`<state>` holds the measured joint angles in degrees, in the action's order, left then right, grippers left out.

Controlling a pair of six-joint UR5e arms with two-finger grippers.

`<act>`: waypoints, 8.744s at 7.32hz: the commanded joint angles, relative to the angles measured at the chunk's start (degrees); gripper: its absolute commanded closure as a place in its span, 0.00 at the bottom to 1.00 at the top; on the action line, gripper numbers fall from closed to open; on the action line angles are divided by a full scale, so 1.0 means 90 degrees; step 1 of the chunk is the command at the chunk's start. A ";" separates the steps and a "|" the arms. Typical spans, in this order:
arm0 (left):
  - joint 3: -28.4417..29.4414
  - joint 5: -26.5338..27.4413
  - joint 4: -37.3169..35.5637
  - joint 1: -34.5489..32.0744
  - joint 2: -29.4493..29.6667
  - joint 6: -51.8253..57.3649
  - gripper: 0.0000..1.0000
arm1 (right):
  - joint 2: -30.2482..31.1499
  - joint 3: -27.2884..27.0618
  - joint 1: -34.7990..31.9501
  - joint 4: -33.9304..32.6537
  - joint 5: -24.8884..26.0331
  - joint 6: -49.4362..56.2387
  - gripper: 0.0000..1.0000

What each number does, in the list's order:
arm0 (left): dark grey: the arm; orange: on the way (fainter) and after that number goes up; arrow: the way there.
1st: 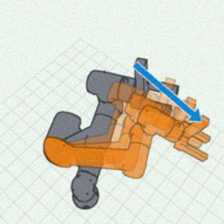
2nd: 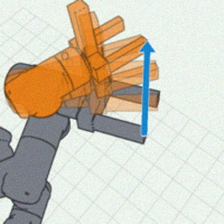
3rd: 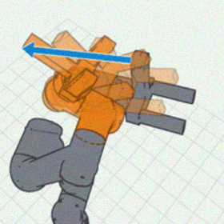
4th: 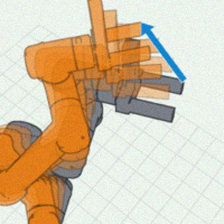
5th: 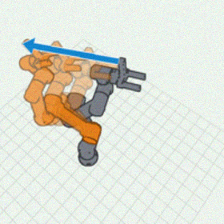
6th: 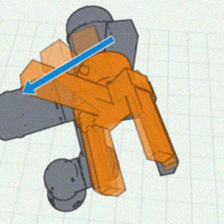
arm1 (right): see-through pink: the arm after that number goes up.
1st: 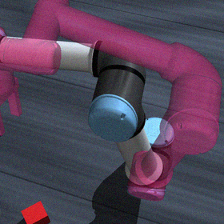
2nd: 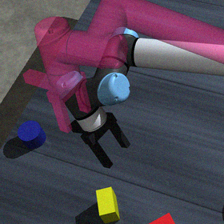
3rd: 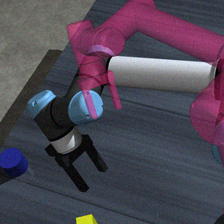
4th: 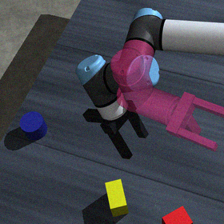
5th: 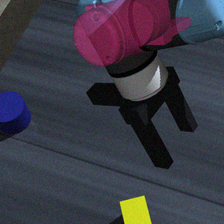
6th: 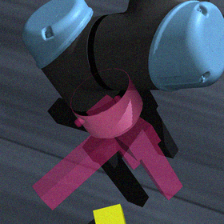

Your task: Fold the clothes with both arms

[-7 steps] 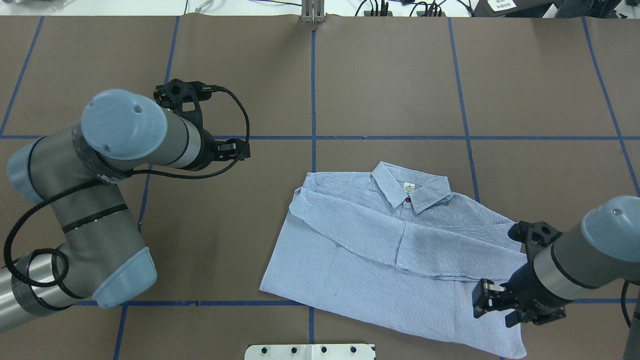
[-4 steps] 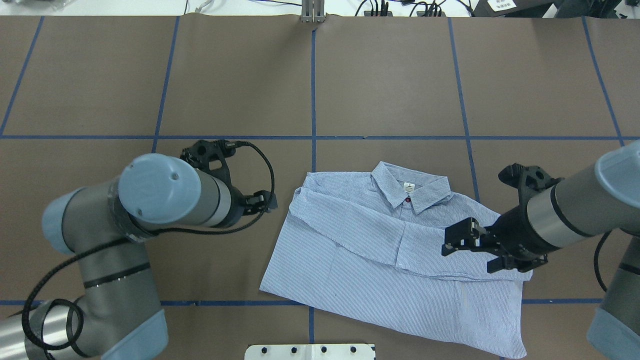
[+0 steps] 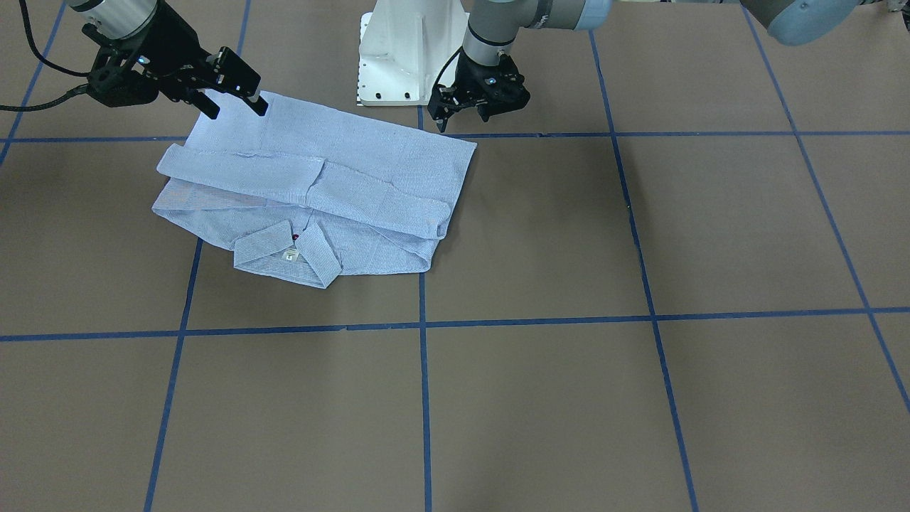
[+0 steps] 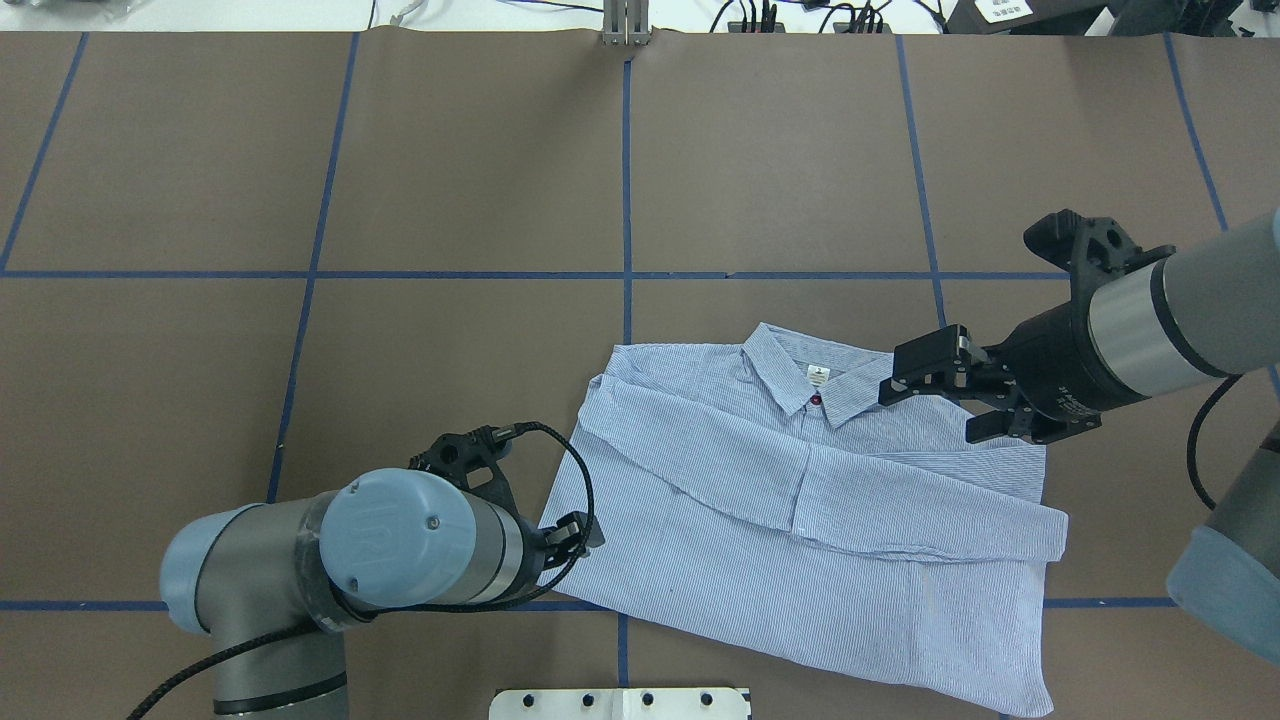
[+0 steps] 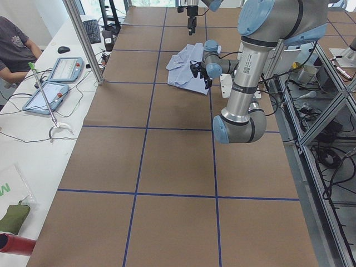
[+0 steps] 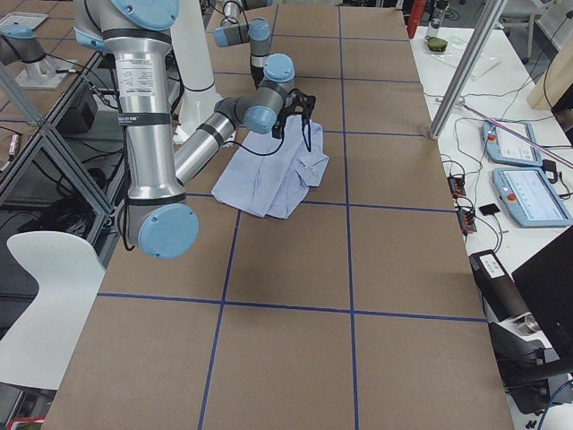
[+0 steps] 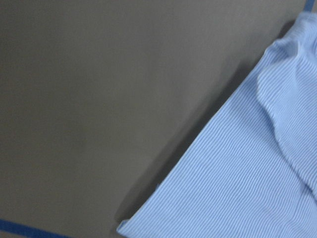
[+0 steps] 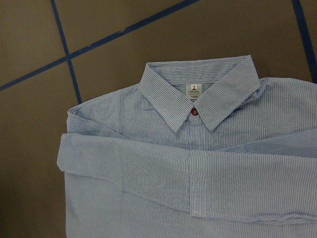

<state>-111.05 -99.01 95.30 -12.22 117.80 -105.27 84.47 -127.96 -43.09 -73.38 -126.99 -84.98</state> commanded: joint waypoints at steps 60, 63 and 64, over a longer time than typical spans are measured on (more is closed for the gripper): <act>0.1694 -0.0493 0.2956 -0.3594 -0.0276 0.4772 0.00 | -0.4606 0.4506 0.1702 -0.2276 0.3905 0.3007 0.00; 0.1704 -0.0503 0.2956 -0.3584 -0.0257 0.4772 0.00 | -0.5343 0.5595 0.1702 -0.2295 0.4061 0.3230 0.00; 0.1704 -0.0503 0.2956 -0.3574 -0.0256 0.4772 0.00 | -0.5343 0.5701 0.1692 -0.2295 0.4100 0.3290 0.00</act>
<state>-95.75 -103.52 121.90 -44.46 115.45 -62.31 36.81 -78.15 -27.79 -93.96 -90.59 -56.36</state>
